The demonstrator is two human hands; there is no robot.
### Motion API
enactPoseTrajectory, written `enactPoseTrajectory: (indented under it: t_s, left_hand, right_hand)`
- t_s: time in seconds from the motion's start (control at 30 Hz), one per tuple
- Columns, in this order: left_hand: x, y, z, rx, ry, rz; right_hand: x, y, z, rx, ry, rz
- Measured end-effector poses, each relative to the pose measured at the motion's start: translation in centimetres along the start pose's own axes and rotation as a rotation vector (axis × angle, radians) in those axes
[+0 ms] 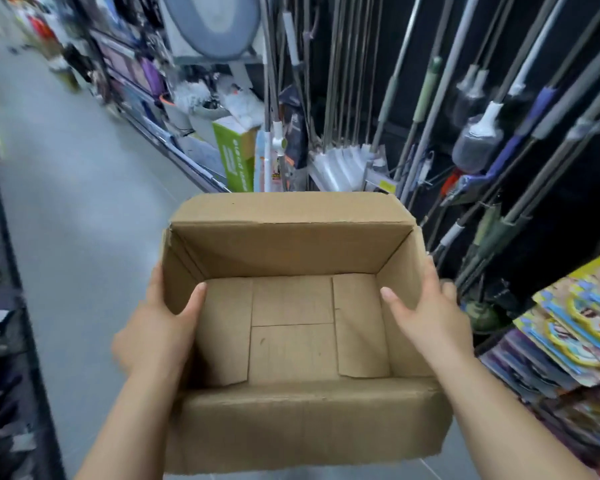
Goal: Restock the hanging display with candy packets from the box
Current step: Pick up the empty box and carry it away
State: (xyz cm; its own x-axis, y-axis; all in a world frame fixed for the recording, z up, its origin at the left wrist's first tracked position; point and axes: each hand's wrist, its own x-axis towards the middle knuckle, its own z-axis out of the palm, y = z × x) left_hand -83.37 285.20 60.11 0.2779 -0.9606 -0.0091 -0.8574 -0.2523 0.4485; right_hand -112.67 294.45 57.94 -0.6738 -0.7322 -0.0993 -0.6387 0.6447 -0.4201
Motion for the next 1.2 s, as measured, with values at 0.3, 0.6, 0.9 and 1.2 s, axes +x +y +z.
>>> enactPoseTrajectory:
  t_s: [0.3,0.6,0.9,1.2]
  left_hand:
    - [11.6,-6.8,-6.5,0.036,0.166,-0.16]
    - [23.0,-8.8,-8.0,0.075,0.277,-0.323]
    - [36.5,-9.2,-8.8,0.07,0.424,-0.472]
    - [52.4,-14.0,-8.9,0.064,0.455,-0.589]
  right_hand:
    - [4.9,-18.3,2.8,-0.013,0.017,-0.24]
    - [13.9,-33.7,9.0,-0.041,-0.058,-0.436]
    - [23.4,-49.5,13.5,-0.005,-0.125,-0.644]
    - [28.9,-67.2,22.2,-0.069,-0.174,-0.755]
